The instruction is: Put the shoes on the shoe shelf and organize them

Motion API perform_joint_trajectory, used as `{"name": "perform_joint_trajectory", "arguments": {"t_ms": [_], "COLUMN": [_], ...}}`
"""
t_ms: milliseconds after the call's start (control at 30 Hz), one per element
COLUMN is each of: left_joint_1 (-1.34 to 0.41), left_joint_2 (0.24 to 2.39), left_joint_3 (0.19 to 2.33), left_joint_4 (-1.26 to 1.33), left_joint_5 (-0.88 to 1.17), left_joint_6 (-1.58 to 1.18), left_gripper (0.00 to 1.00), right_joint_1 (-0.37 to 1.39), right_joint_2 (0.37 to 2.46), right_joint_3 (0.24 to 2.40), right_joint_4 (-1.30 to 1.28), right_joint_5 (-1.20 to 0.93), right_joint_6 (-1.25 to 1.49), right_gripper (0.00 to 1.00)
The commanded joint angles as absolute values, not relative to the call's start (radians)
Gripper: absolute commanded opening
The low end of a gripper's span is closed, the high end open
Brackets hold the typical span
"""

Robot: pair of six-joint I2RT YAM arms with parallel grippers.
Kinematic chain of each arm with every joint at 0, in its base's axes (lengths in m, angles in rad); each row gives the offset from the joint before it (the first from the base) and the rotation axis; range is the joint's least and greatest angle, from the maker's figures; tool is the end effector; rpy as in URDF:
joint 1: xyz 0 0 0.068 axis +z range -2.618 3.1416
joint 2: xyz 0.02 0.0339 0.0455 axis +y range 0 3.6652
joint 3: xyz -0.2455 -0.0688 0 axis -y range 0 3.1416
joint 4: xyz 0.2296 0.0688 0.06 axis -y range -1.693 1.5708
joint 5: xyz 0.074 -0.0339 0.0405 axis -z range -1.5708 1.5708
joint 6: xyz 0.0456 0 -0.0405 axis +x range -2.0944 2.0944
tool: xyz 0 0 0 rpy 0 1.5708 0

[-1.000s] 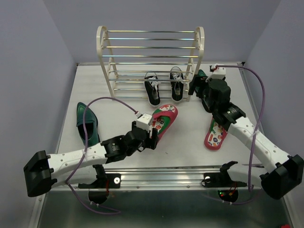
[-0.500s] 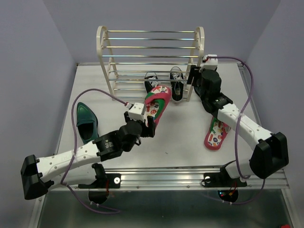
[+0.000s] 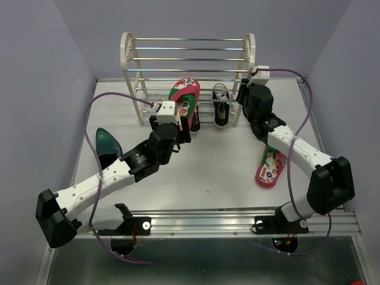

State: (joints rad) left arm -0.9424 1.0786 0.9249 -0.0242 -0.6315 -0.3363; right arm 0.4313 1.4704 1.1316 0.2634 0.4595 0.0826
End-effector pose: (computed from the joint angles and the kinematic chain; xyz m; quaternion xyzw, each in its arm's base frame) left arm 0.1682 -0.1857 0.3344 0.0275 0.7554 -0.1727 0.6315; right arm 0.3232 0.1265 0.3294 0.0286 0.7300 0.0068 0.6828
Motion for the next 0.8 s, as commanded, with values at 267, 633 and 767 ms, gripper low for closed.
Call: {"name": "perform_joint_trajectory", "arguments": {"t_ms": [267, 633, 767], "left_joint_1": [-0.750, -0.680, -0.673], "left_joint_2": [1.279, 1.494, 1.563], "left_joint_3": [1.161, 1.347, 1.379], "left_joint_4": [0.184, 0.204, 0.250], "left_joint_5": [-0.534, -0.540, -0.548], "left_joint_6": [-0.253, -0.265, -0.270], "left_gripper": [0.00, 0.00, 0.00], "right_joint_1": [0.423, 0.423, 0.423], "right_joint_2": [1.431, 1.433, 1.427], "right_joint_3": [1.092, 1.086, 1.078], "right_joint_4": [0.402, 0.402, 0.403], "right_joint_5": [0.411, 0.350, 0.345], "right_joint_6": [0.115, 0.133, 0.150], "right_gripper": [0.34, 0.32, 0.32]}}
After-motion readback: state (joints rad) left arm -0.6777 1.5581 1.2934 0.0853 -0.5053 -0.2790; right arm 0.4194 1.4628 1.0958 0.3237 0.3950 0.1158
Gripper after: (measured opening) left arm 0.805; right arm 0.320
